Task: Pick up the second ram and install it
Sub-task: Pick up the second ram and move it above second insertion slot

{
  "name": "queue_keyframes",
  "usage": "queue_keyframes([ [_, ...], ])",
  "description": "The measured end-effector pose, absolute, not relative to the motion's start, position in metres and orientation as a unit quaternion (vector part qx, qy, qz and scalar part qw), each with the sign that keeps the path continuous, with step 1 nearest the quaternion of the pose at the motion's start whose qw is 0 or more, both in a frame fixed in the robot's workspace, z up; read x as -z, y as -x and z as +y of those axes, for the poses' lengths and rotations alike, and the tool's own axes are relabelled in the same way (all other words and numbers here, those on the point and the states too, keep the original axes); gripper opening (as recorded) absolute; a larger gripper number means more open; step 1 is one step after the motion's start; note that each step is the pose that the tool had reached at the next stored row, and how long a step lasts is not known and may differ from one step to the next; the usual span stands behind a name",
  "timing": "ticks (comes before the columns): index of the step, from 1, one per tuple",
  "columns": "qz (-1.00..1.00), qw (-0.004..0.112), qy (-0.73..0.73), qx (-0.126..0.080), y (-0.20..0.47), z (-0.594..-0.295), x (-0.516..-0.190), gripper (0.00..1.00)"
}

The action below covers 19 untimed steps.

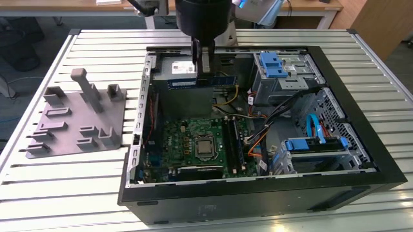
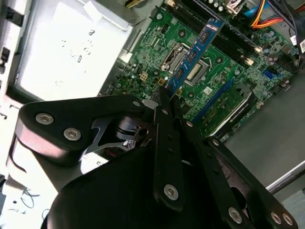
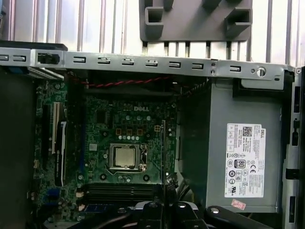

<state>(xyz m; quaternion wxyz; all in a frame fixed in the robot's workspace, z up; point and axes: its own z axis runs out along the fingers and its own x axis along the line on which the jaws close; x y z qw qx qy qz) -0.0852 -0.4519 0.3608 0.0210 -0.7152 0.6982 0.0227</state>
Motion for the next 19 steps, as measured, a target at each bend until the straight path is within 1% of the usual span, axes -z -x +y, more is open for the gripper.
queue_keyframes([
  [11, 0.698, 0.021, 0.715, -0.023, 0.068, -0.469, -0.341, 0.14],
  [19, 0.698, 0.021, 0.715, -0.023, 0.06, -0.492, -0.326, 0.14],
])
